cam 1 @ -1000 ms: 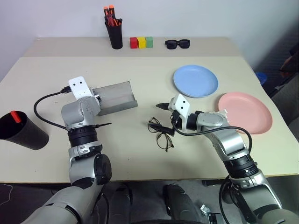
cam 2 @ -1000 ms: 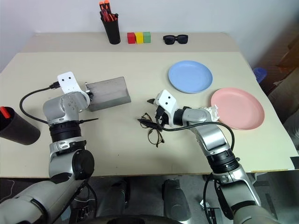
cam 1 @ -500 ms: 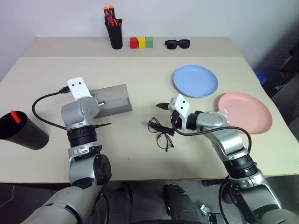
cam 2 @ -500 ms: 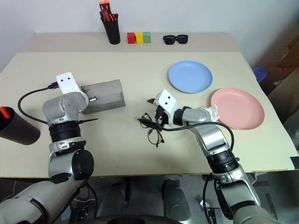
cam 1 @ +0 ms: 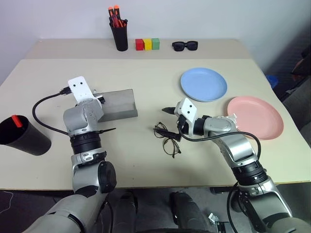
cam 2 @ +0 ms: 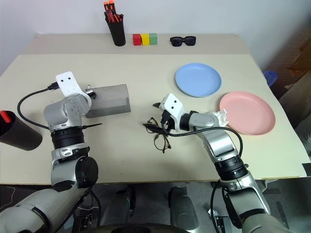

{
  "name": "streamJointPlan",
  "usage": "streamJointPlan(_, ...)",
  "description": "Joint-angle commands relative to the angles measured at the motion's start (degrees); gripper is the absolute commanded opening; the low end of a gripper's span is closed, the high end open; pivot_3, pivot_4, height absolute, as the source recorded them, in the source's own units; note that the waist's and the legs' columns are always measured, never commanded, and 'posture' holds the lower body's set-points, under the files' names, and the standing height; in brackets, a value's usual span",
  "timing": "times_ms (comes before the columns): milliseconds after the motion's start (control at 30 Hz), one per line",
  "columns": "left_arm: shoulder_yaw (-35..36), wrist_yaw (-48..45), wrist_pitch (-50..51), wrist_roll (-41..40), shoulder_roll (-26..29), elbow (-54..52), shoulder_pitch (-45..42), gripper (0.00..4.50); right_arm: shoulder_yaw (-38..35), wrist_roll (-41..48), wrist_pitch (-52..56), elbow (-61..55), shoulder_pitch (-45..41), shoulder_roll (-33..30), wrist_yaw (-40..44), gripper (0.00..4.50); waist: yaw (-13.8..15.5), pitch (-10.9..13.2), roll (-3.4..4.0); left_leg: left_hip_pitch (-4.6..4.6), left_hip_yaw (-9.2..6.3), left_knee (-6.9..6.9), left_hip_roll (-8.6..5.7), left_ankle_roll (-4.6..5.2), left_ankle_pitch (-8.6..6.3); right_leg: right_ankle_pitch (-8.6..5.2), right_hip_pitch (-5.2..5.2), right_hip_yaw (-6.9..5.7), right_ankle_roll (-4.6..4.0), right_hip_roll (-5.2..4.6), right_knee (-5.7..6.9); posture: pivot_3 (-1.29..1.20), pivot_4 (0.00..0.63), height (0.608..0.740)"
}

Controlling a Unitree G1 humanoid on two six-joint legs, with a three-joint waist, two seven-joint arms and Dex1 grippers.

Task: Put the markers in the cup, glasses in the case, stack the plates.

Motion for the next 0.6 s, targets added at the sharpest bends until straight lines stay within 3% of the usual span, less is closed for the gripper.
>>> streamJointPlan(33, 2.65, 2.69, 1.00, -0.91, 0.55, 0.85, -4.19, 3.94, -0.23, 0.07, -0.50, -0.48, -1.08, 0.10, 0.22, 4.50, 0.00, 0.00, 0.00, 0.00, -0.01, 0.00, 0.00, 0.00, 0.00, 0.00, 0.00, -0.01, 0.00, 0.00, 0.00, 0.00, 0.150, 0.740)
streamJointPlan(300, 1.14, 5.04, 2.21, 1.43, 4.48, 7.51, -7.46, 3.94, -0.09, 0.00, -0.70, -0.08, -1.20, 0.37, 0.18, 4.50, -0.16, 0.00, 0.00, 0.02, -0.01, 0.01, -0.01, 0.00, 0.00, 0.00, 0.01, 0.00, 0.01, 0.00, 0.00, 0.00, 0.150, 0.740)
streamJointPlan(600, -2.88, 2.86, 5.18, 3.09, 4.71, 7.31, -5.46, 3.94, -0.12, -0.21, -0.61, -0.34, -0.82, 0.57, 0.02, 4.50, 0.01, 0.00, 0.00, 0.00, -0.01, 0.01, -0.01, -0.02, 0.01, 0.01, 0.00, -0.01, 0.02, 0.00, 0.02, 0.00, 0.150, 0.740)
